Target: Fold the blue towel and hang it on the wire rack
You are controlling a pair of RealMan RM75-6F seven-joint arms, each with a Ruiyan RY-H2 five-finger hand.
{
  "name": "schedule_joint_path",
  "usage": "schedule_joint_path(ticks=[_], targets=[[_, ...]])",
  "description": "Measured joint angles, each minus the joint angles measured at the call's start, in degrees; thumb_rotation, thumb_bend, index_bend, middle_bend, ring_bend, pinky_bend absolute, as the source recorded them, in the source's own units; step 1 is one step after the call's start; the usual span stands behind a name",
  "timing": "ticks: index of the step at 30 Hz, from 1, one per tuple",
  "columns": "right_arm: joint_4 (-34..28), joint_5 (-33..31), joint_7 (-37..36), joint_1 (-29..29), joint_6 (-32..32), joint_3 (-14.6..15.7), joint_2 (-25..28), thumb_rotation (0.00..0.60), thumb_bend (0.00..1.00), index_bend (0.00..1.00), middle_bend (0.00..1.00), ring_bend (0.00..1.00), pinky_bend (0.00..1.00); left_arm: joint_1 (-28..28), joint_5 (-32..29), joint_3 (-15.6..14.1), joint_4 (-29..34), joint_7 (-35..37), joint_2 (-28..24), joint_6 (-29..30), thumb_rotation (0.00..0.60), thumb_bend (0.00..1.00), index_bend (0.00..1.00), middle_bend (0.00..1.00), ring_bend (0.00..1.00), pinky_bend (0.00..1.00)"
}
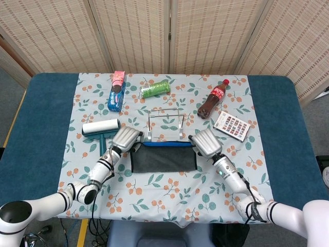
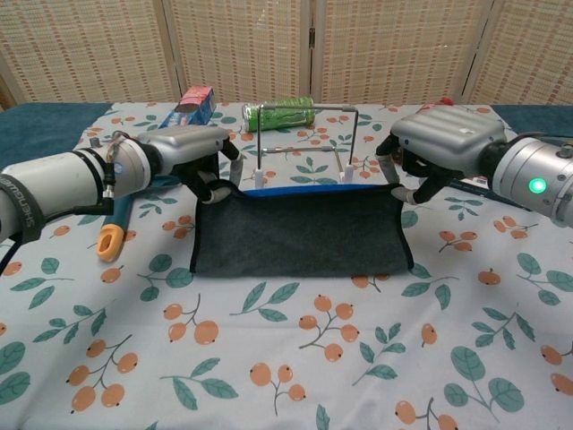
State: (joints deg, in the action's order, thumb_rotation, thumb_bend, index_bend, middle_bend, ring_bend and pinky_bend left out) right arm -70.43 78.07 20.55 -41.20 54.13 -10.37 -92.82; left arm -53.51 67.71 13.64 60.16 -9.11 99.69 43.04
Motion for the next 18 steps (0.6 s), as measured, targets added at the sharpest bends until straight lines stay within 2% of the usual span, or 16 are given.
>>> schedule_joint_path(ticks=[2, 5, 7, 9, 12, 15, 18], targets=[[0.8, -0.7, 0.2, -0.4, -0.4, -0.2, -0.5, 0.6, 0.53, 0.7, 0.94, 0.89, 1.0, -0.1, -1.0, 0.0, -0.1, -1.3, 0.1, -0.1, 0.6, 0.52, 0.52, 0.95, 0.83, 1.0], [1.8, -1.6, 0.9, -0.9, -0.7, -0.4, -1.1, 0.6, 0.51, 0.66, 0.93, 0.89, 1.0, -0.1, -2.5, 0.1, 0.2, -3.1, 0.1, 0.0, 0.6, 0.47, 0.44, 0.83, 0.71, 1.0], [2.1, -2.6, 1.7, -1.2, -1.1, -0.7, -1.3, 0.6, 0.43, 0.55, 0.93, 0.89, 1.0, 0.1, -3.1, 0.1, 0.4, -4.2, 0.3, 0.7, 0.6, 0.38, 0.38, 0.72, 0.63, 1.0], [2.3, -3.7, 2.5, -1.5, -1.5, -1.0, -1.5, 0.6, 0.29, 0.39, 0.93, 0.89, 1.0, 0.3, -4.1, 0.2, 0.8, -5.7, 0.4, 1.7, 0.6, 0.32, 0.31, 0.56, 0.53, 0.98], [2.0, -5.3, 3.8, -1.9, -1.9, -1.5, -1.7, 0.6, 0.16, 0.22, 0.93, 0.89, 1.0, 0.8, -5.6, 0.5, 2.0, -7.4, 0.5, 3.2, 0.6, 0.29, 0.24, 0.42, 0.42, 0.91], [1.6, -5.9, 4.1, -2.1, -1.6, -1.6, -1.6, 0.6, 0.09, 0.12, 0.92, 0.88, 1.0, 1.7, -6.6, 0.7, 4.2, -8.7, 0.5, 5.8, 0.6, 0.28, 0.19, 0.35, 0.36, 0.84], [1.1, -6.0, 3.8, -2.0, -1.3, -1.6, -1.0, 0.6, 0.04, 0.08, 0.92, 0.88, 1.0, 2.8, -7.0, 0.7, 7.0, -9.7, -0.1, 8.4, 0.6, 0.27, 0.17, 0.3, 0.32, 0.76]])
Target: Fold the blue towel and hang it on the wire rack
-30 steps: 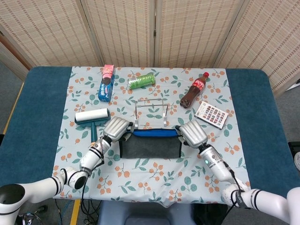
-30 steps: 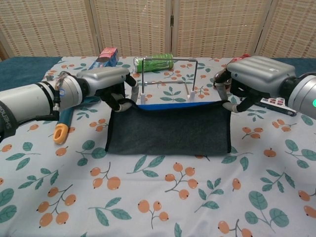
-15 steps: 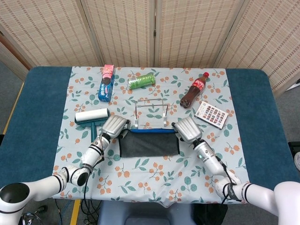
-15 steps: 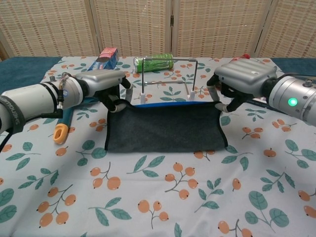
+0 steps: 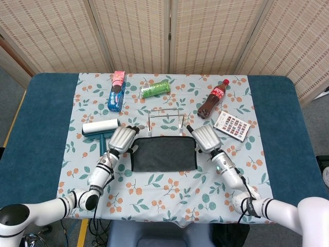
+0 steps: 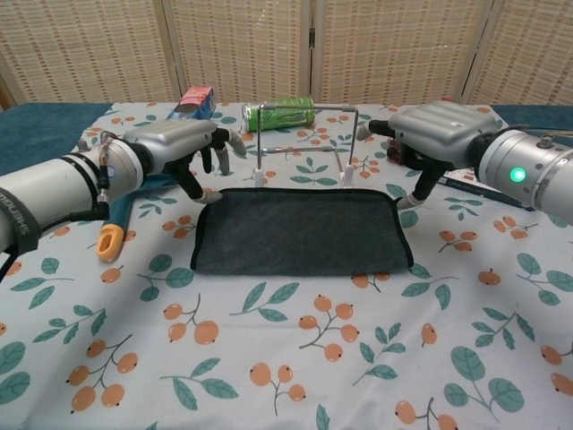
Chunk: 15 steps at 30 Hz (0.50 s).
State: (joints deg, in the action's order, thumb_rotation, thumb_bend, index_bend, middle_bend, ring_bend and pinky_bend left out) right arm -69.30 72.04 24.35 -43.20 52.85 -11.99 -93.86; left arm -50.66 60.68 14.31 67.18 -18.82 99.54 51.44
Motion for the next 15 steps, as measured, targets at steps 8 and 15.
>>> schedule_joint_path(ticks=[8, 15], targets=[[-4.5, 3.3, -3.8, 1.7, 3.9, 1.1, 4.0, 0.6, 0.07, 0.18, 0.86, 0.84, 1.0, 4.5, -0.3, -0.6, 10.5, -1.2, -5.7, 5.6, 0.6, 0.27, 0.16, 0.26, 0.26, 0.54], [-9.3, 9.9, -9.8, 5.1, 9.1, 4.5, 10.1, 0.6, 0.2, 0.34, 0.84, 0.83, 1.0, 10.7, 0.6, -1.9, 18.6, -0.3, -13.9, 12.4, 0.6, 0.27, 0.17, 0.26, 0.26, 0.5]])
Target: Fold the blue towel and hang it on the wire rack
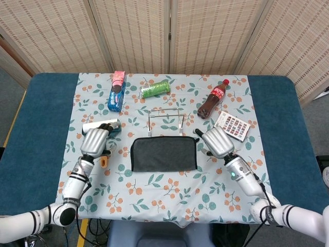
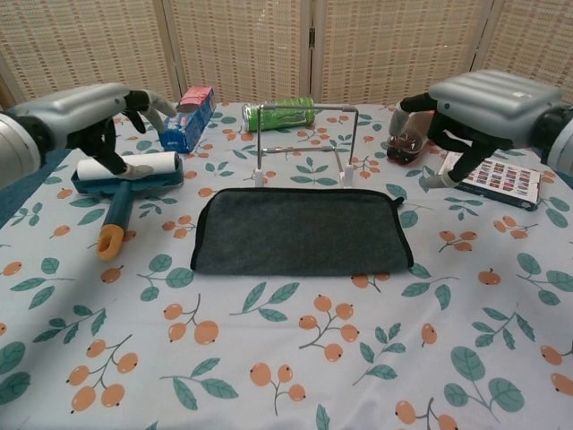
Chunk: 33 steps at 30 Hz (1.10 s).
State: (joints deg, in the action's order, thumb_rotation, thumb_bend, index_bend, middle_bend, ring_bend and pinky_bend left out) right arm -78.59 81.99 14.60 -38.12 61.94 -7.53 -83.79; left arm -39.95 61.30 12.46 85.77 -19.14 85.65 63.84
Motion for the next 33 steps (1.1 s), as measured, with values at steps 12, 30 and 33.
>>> schedule_joint_path(ticks=[12, 30, 33], targets=[[3.5, 14.1, -11.5, 4.6, 10.1, 7.4, 5.0, 0.6, 0.2, 0.37, 0.83, 0.82, 1.0, 11.5, 10.4, -5.6, 5.6, 8.0, -11.1, 11.4, 0.6, 0.27, 0.2, 0.26, 0.26, 0.47], [28.8, 20.8, -19.9, -1.7, 6.8, 9.7, -7.7, 0.6, 0.12, 0.42, 0.88, 0.85, 1.0, 22.2, 19.2, -11.2, 13.2, 10.6, -20.1, 20.0, 0.6, 0.27, 0.22, 0.26, 0.25, 0.46], [32.7, 21.4, -20.9, -3.2, 5.7, 10.0, -10.4, 0.6, 0.11, 0.42, 0.88, 0.85, 1.0, 22.9, 19.5, -11.2, 13.4, 10.7, -20.3, 20.1, 0.6, 0.27, 0.21, 0.26, 0.25, 0.46]])
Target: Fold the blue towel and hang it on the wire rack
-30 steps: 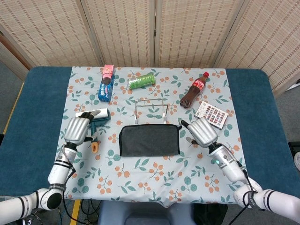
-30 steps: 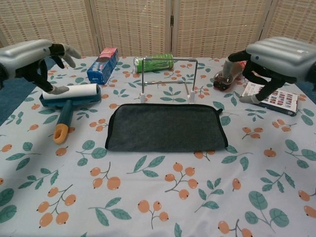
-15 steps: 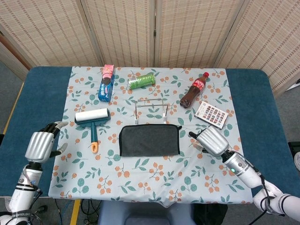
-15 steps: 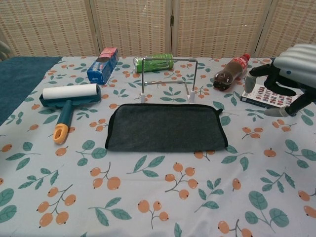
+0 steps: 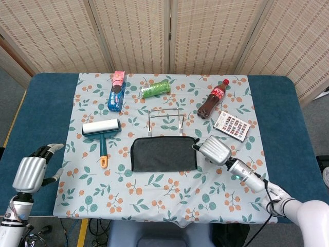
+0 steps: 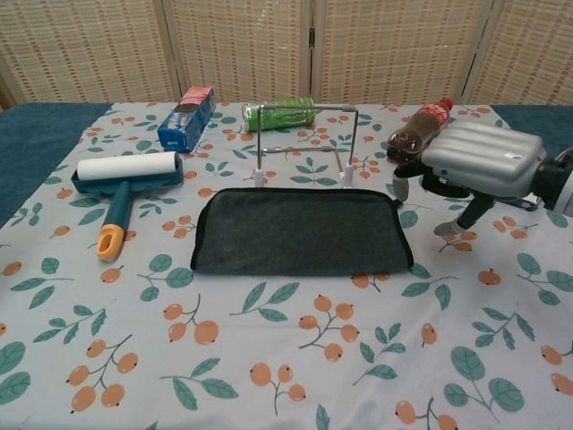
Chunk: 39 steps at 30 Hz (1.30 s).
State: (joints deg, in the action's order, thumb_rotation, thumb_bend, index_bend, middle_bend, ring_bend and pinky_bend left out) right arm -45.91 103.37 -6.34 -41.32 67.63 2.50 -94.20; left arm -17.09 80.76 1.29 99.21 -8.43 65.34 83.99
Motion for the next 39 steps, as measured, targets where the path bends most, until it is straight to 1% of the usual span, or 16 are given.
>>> schedule_joint_path(ticks=[7, 13, 23, 26, 31, 39], targets=[[6.9, 0.4, -2.5, -2.6, -1.6, 0.7, -5.1, 0.6, 0.11, 0.44, 0.88, 0.85, 1.0, 1.2, 0.4, 0.0, 0.1, 0.2, 0.0, -0.3, 0.6, 0.27, 0.21, 0.26, 0.25, 0.46], [9.8, 0.3, -3.5, -3.9, -2.4, 1.4, -7.0, 0.6, 0.11, 0.45, 0.88, 0.85, 1.0, 1.8, 0.8, 0.3, 0.0, 0.4, 0.3, -0.5, 0.6, 0.27, 0.21, 0.26, 0.25, 0.46], [11.5, -0.5, -3.8, -5.0, -3.7, 2.2, -8.4, 0.6, 0.12, 0.46, 0.89, 0.85, 1.0, 2.6, 1.4, 0.9, 0.0, 0.0, 0.3, -0.9, 0.6, 0.27, 0.2, 0.26, 0.25, 0.46], [11.9, -0.8, -3.8, -5.4, -4.2, 2.4, -8.8, 0.6, 0.14, 0.46, 0.89, 0.85, 1.0, 2.9, 1.5, 1.0, 0.0, 0.0, 0.3, -0.9, 0.6, 0.27, 0.2, 0.26, 0.25, 0.46], [12.1, -1.2, -3.9, -6.1, -4.8, 2.5, -9.1, 0.6, 0.2, 0.47, 0.89, 0.85, 1.0, 3.3, 1.5, 1.2, -0.1, 0.1, 0.4, -1.1, 0.6, 0.27, 0.2, 0.26, 0.25, 0.46], [11.6, -1.6, -3.1, -6.7, -5.6, 2.7, -9.2, 0.6, 0.21, 0.48, 0.89, 0.85, 1.0, 3.7, 2.2, 1.3, -0.3, 0.4, 0.4, -1.4, 0.6, 0.27, 0.19, 0.26, 0.25, 0.46]])
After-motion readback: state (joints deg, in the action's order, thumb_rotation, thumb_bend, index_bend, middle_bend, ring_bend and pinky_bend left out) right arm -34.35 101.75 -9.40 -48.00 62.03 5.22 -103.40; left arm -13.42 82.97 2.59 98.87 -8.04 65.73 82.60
